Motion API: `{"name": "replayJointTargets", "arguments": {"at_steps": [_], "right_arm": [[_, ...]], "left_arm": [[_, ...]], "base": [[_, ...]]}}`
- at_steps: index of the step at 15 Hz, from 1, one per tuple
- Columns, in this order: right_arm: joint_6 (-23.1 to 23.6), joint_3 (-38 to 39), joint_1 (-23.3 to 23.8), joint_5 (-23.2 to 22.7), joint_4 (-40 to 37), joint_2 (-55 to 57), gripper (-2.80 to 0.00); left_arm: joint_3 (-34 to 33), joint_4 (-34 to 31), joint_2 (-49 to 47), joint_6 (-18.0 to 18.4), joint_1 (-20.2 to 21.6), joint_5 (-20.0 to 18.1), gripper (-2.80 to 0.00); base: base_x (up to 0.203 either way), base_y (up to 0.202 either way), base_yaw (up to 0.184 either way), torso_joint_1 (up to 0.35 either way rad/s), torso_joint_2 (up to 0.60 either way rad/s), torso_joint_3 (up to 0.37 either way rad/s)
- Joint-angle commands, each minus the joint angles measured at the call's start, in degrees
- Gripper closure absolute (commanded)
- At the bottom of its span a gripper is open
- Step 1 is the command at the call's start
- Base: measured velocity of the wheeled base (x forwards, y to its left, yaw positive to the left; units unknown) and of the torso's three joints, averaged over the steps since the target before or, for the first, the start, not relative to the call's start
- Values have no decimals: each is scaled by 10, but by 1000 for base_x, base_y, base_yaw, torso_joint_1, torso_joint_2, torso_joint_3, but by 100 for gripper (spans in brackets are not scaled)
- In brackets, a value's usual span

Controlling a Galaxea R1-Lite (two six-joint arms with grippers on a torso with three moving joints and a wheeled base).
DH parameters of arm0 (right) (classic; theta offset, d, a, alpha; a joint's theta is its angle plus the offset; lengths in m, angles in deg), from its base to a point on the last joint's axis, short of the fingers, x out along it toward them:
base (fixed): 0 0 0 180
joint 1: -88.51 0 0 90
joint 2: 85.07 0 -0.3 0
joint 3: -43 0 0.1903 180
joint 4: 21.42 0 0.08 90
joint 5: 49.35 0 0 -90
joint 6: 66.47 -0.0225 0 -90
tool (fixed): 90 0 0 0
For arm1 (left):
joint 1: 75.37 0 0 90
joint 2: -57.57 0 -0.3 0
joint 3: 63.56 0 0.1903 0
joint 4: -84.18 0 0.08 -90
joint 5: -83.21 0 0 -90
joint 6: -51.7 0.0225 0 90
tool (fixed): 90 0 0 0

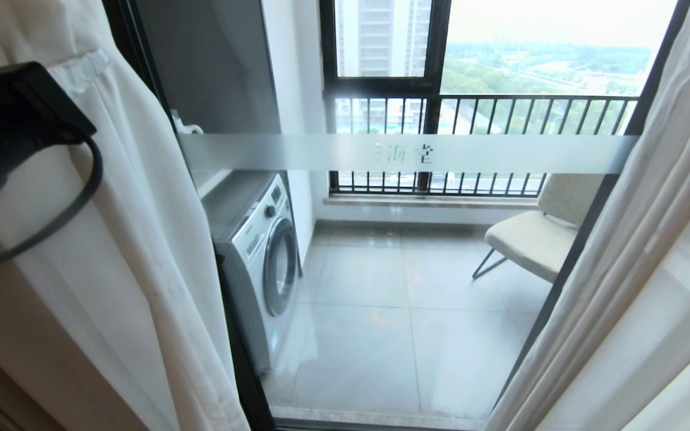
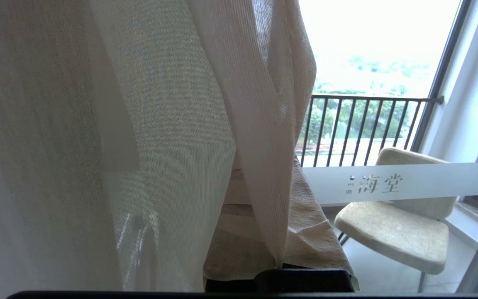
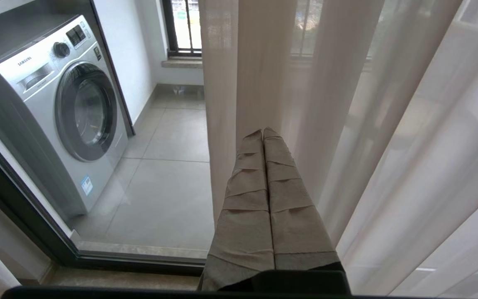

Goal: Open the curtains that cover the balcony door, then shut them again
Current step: Close the inner curtains on both sides

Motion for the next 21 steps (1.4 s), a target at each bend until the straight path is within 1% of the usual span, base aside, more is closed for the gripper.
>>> {"name": "replayJointTargets", "arguments": {"at_steps": [1, 4, 21], "right_arm": [[0, 0, 0, 0, 0, 1, 0], [0, 0, 0, 0, 0, 1, 0], [0, 0, 0, 0, 0, 1, 0]], "left_arm": [[0, 2, 1, 0, -12, 1, 0], [0, 2, 2, 1, -26, 1, 0], [0, 2, -3, 0, -26, 1, 0]], "base": [[0, -191, 1, 6, 2, -1], [0, -193, 2, 1, 2, 3], [0, -191, 3, 1, 3, 2]]}}
